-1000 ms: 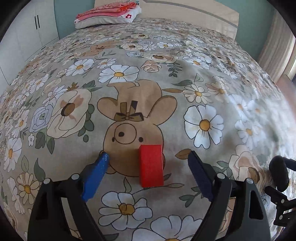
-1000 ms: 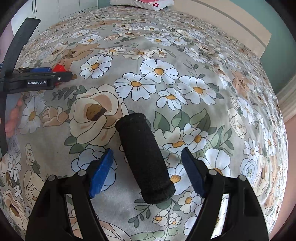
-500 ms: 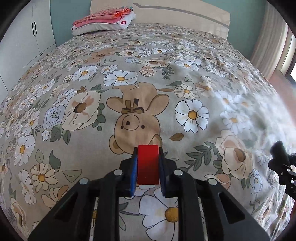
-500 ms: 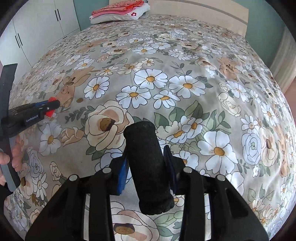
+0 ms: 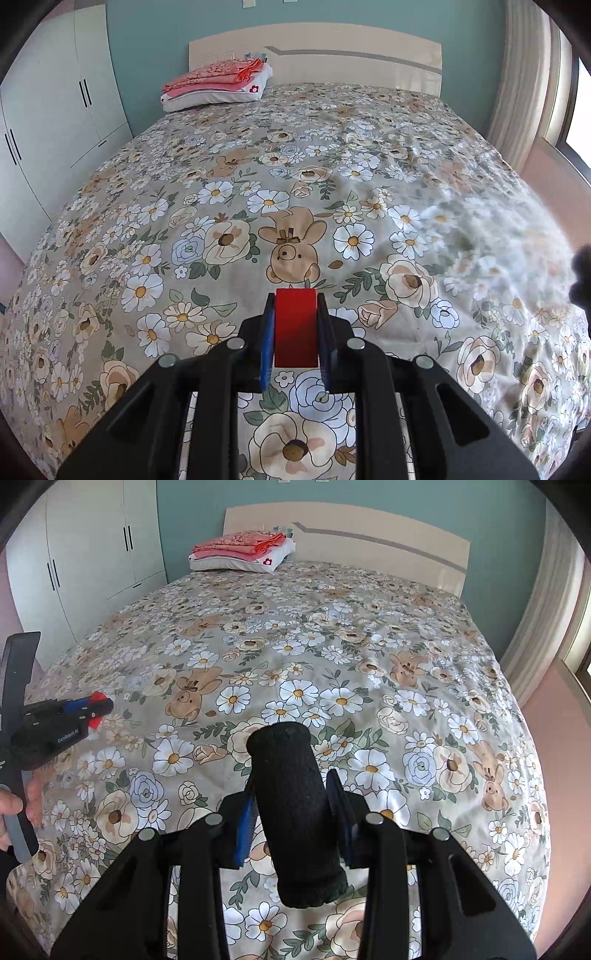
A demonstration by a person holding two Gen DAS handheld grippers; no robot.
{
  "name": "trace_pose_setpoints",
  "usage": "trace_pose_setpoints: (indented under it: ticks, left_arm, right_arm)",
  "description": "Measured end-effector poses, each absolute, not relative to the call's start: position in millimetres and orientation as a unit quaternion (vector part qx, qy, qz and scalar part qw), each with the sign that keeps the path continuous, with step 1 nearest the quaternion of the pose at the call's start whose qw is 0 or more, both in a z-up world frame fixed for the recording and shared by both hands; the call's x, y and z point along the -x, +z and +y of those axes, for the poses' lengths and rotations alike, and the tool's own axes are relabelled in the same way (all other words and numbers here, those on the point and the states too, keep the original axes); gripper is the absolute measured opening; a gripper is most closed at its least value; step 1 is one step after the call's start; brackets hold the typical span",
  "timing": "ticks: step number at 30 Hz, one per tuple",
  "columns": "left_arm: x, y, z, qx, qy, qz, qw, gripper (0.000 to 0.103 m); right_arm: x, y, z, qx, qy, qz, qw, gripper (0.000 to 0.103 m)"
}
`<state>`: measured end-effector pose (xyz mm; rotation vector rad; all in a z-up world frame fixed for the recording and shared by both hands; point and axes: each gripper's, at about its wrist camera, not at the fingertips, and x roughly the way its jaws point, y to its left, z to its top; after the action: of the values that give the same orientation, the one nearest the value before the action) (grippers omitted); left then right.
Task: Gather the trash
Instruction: 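Carry the red block and black foam tube over the wastebasket with both tools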
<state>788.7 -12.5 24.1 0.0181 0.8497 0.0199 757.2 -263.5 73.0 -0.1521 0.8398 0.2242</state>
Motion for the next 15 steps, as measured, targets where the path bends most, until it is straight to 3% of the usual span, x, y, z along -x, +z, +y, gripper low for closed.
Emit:
trace_pose_setpoints:
  ticks: [15]
  left_arm:
    - [-576,199,12,0.001,0.014,0.358,0.934,0.022]
  right_arm:
    - [-538,239,-256,0.069,0.124,0.347,0.927,0.037]
